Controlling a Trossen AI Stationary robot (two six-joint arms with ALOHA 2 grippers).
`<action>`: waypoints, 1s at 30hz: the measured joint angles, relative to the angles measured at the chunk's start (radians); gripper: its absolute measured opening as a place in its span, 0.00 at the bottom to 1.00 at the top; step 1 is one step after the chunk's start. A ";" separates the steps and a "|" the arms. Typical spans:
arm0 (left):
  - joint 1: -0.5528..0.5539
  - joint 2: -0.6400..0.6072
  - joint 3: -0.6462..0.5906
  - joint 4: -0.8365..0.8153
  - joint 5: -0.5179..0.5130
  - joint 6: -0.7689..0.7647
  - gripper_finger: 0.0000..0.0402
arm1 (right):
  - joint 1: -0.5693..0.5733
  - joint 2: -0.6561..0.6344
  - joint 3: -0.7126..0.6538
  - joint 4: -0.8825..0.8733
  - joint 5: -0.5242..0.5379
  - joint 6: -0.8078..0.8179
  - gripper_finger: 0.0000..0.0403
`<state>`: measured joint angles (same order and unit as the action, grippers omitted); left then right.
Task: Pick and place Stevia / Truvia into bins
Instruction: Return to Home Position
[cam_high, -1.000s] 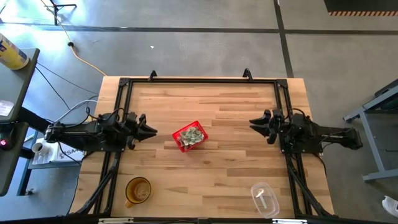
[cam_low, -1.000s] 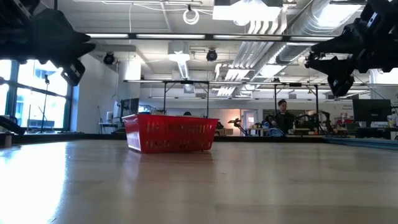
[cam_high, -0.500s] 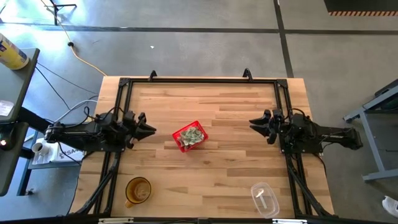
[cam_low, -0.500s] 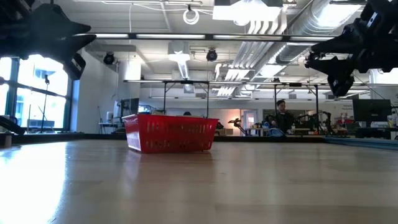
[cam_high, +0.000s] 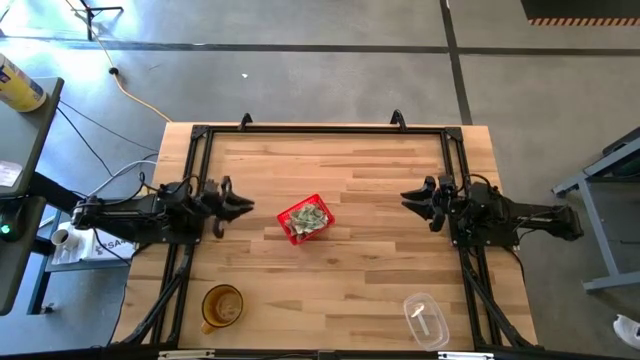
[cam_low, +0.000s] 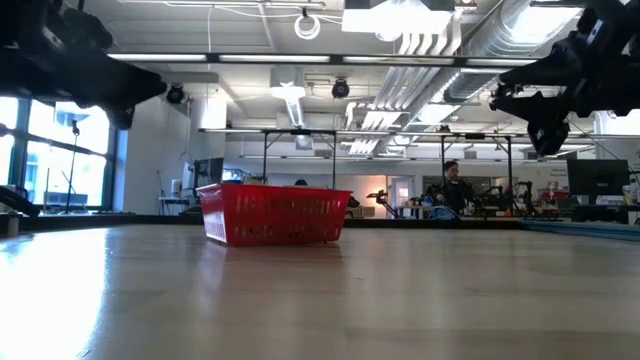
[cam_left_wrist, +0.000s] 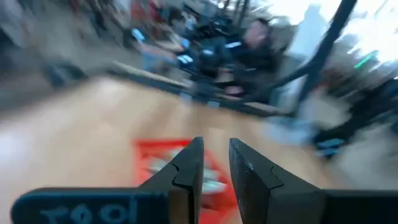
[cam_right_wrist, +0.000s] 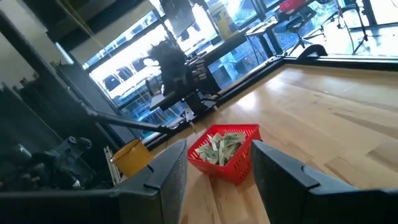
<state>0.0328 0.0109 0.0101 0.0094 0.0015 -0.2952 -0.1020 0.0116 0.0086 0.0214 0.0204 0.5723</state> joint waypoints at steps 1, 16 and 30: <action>0.001 0.000 0.000 0.007 -0.032 0.098 0.28 | 0.000 0.000 0.000 0.000 0.012 0.023 0.42; 0.000 -0.004 0.006 0.039 -0.023 0.335 0.28 | -0.009 0.008 0.000 0.046 0.034 -0.702 0.41; 0.000 -0.004 0.010 0.033 -0.027 0.335 0.28 | -0.009 0.008 0.001 0.004 -0.094 -0.662 0.42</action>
<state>0.0326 0.0071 0.0200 0.0425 -0.0257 0.0400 -0.1112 0.0200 0.0093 0.0254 -0.0736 -0.0899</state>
